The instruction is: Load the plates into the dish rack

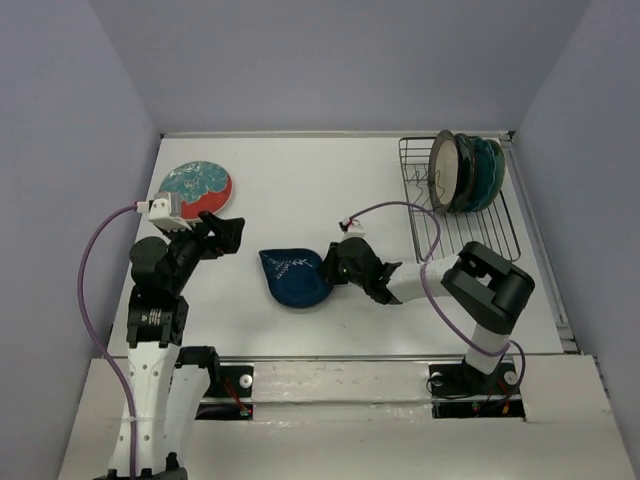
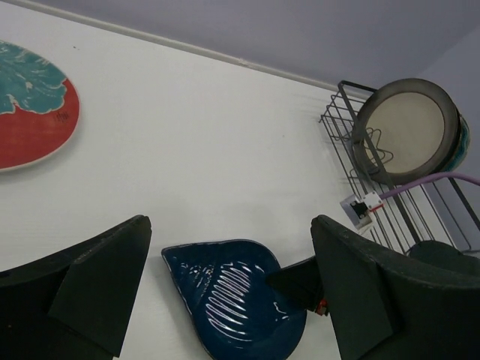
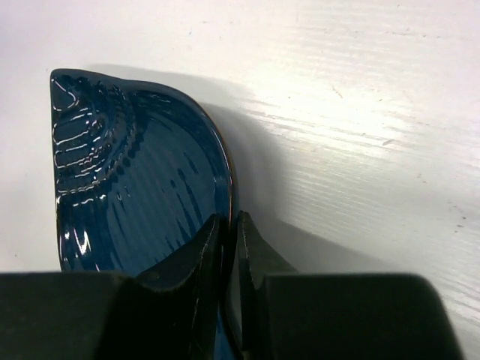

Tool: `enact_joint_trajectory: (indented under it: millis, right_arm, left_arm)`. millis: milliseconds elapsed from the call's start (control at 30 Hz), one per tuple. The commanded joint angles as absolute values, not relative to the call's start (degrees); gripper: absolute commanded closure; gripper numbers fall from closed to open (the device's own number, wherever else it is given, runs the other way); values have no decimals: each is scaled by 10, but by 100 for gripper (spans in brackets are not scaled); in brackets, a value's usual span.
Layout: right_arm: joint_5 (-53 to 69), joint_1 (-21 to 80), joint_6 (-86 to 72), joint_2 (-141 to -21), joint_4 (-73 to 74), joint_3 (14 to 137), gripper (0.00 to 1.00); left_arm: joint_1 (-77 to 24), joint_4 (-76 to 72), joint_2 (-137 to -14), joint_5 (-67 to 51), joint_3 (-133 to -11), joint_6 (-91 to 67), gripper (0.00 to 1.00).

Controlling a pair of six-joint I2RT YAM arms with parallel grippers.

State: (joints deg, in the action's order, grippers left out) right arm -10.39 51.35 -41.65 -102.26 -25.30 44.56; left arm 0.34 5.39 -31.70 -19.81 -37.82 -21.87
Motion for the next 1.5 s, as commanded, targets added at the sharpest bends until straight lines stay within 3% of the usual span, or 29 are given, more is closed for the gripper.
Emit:
enact_joint_trajectory:
  millis: [0,67,133,267,433,633,833,1000,1100,1133,1300,1467]
  right_arm:
    - [-65,512,-395,-1039,-260,454,83]
    - [-57,512,-401,-1047,-260,454,71]
    - [-48,512,-416,-1060,-265,451,70]
    - [-38,512,-439,-1072,-283,441,93]
    - [-91,502,-397,-969,-216,460,93]
    - [-321,463,-204,-851,-20,636,93]
    - [-538,407,59,-849,-2,754,93]
    - [-631,360,282,-898,-107,845,93]
    - [-651,340,541,-944,-295,856,93]
    - [-655,334,605,-969,-430,856,93]
    - [-643,323,932,-1069,-730,912,93]
    - [-649,301,950,-1119,-748,917,93]
  left_arm:
    - [-20,27,-321,-245,-367,-207,1]
    - [-28,28,-316,-247,-367,-205,1]
    - [-39,32,-308,-244,-367,-202,1]
    - [-54,41,-295,-233,-368,-199,1]
    - [-68,44,-286,-233,-366,-200,1]
    - [-91,49,-270,-229,-367,-198,1]
    - [-133,49,-260,-227,-365,-200,1]
    - [-169,60,-251,-208,-368,-200,1]
    - [-192,65,-249,-195,-369,-200,1]
    - [-199,65,-247,-193,-369,-200,1]
    - [-234,68,-243,-182,-368,-203,1]
    - [-261,76,-230,-158,-372,-203,1]
